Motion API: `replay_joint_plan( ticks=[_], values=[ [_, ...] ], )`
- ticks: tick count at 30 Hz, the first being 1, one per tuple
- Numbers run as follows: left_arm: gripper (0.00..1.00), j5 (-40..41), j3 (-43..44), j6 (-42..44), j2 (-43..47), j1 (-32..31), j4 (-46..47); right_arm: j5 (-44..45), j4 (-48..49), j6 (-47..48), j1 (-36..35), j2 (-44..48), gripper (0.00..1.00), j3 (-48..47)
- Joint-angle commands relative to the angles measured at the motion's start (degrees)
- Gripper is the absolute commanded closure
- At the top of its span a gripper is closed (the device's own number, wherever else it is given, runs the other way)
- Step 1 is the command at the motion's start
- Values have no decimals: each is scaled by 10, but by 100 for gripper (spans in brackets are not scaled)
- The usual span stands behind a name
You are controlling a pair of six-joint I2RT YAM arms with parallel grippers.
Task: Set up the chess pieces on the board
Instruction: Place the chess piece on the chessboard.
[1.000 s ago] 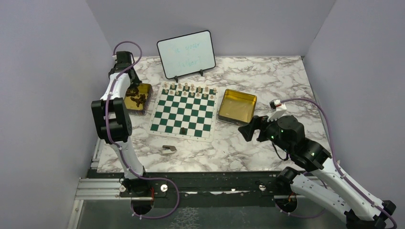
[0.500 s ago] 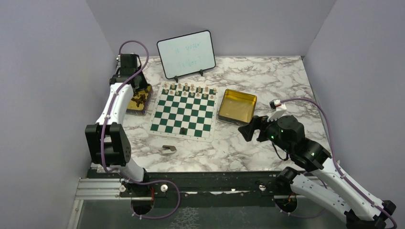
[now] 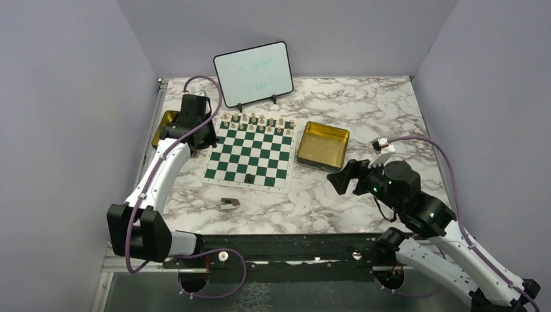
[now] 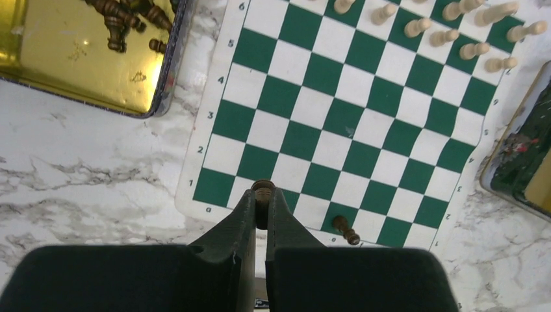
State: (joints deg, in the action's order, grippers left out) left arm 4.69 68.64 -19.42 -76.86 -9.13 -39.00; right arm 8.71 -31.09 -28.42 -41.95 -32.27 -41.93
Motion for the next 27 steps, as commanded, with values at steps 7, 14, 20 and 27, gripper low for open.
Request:
replay_joint_plan(
  ticks=[7,14,20,27],
  values=[
    [93,24,-101,-20,36,-32,-9,9,-9,0,-3,-4,0,-3],
    [92,31,-172,-58,54,-47,24,0,-7,-7,-3,-5,0,1],
    [92,40,-195,-66,44,-48,56,-1,-10,-8,-3,1,0,-1],
    [92,33,-184,-59,8,-48,81,-2,-10,-5,-3,3,0,-4]
  ],
)
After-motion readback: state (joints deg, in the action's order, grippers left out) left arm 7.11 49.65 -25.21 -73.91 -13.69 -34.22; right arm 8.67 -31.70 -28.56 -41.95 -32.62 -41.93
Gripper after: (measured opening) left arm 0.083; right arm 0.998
